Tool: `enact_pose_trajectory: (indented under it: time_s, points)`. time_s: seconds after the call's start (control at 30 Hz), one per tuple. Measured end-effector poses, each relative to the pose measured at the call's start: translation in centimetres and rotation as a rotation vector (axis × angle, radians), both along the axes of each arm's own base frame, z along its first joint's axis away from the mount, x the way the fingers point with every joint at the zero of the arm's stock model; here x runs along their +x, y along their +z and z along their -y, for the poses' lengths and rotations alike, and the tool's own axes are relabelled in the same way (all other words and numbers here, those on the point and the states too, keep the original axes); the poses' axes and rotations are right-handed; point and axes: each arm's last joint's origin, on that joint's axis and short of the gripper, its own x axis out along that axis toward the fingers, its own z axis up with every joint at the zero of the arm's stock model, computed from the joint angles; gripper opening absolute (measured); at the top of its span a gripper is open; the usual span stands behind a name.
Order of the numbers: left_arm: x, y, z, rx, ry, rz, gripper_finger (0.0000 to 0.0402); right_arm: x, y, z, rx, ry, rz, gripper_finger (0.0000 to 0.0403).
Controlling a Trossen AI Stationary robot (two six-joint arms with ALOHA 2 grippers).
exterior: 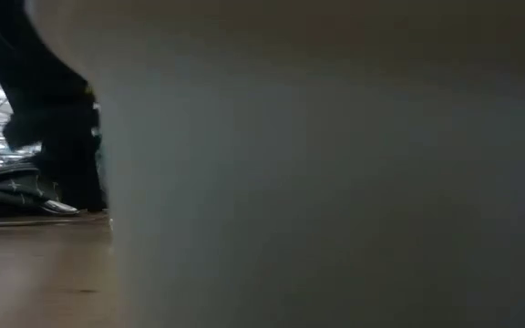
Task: Sort silverware
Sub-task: Put the fork into the silverware tray
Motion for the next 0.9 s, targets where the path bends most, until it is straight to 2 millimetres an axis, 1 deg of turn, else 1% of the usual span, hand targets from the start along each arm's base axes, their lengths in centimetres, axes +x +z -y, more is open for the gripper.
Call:
enact_pose_trajectory:
  time_s: [0.2, 0.37, 0.53, 0.7, 0.9]
  points:
    - [0.5, -1.5, -0.6, 0.042, 0.065, -0.018, 0.0098, -0.8, 0.5, 0.4, -0.038, -0.022, -0.015, 0.0122]
    - [0.9, -1.9, -1.3, 0.05, 0.113, -0.021, 0.0098, -1.2, 0.3, 0.6, -0.069, -0.019, -0.055, 0.0122]
    - [1.3, -1.9, -1.8, 0.047, 0.12, -0.014, 0.0098, -1.5, 0.1, 0.7, -0.093, -0.008, -0.091, 0.0122]
    - [1.3, -2.4, -2.5, 0.013, 0.179, 0.0, 0.0098, -1.6, 0.0, 0.8, -0.097, -0.007, -0.101, 0.0122]
    - [1.1, -2.8, -3.2, -0.087, 0.255, -0.013, 0.0094, -1.7, 0.0, 0.8, -0.096, 0.014, -0.11, 0.0122]
